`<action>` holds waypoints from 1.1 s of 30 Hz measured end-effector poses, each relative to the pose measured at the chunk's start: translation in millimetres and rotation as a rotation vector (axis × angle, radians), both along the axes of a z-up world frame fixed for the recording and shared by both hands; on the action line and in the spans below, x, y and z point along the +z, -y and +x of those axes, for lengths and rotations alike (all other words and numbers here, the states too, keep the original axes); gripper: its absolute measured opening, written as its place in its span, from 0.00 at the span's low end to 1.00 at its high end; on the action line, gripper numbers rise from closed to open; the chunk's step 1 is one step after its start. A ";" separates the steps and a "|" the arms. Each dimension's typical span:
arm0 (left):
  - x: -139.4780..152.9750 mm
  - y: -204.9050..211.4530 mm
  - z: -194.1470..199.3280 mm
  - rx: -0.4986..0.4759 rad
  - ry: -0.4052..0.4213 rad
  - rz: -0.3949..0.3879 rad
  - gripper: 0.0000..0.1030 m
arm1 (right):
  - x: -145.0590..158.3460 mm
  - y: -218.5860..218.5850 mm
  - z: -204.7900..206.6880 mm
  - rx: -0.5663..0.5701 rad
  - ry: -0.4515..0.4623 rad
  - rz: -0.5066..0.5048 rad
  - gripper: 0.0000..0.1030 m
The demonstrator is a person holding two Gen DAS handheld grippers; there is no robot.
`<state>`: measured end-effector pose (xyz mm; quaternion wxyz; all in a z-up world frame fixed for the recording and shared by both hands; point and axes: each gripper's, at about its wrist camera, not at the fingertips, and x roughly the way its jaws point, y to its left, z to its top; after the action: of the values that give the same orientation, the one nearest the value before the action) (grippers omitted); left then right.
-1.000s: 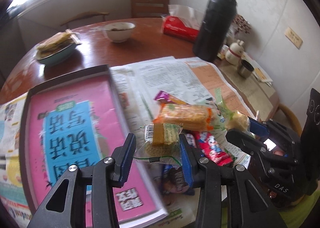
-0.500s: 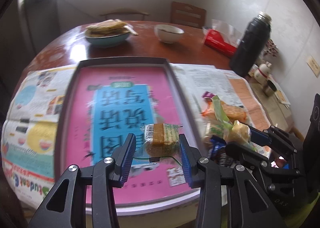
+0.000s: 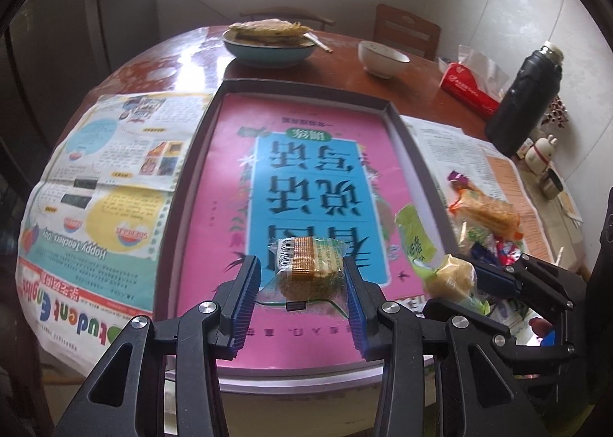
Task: Organize snacks
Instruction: 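Carry both held snacks over the pink tray, then lower and open the left gripper on the tray while the right releases its snack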
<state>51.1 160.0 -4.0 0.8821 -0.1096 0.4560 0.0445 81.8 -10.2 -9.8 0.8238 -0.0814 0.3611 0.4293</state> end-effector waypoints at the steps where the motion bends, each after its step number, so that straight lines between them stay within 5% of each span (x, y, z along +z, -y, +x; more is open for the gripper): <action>1: -2.9 -1.9 -0.3 0.004 -0.006 -0.001 0.43 | -3.1 -3.0 -0.7 0.003 -0.003 -0.008 0.35; 33: -21.7 -19.8 -3.6 0.058 -0.041 0.037 0.44 | -20.4 -18.6 -1.8 -0.016 -0.062 -0.058 0.40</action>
<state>47.5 179.8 -25.6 0.8726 -0.1056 0.4699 0.0808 80.0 8.5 -30.2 0.8128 -0.0890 0.3995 0.4145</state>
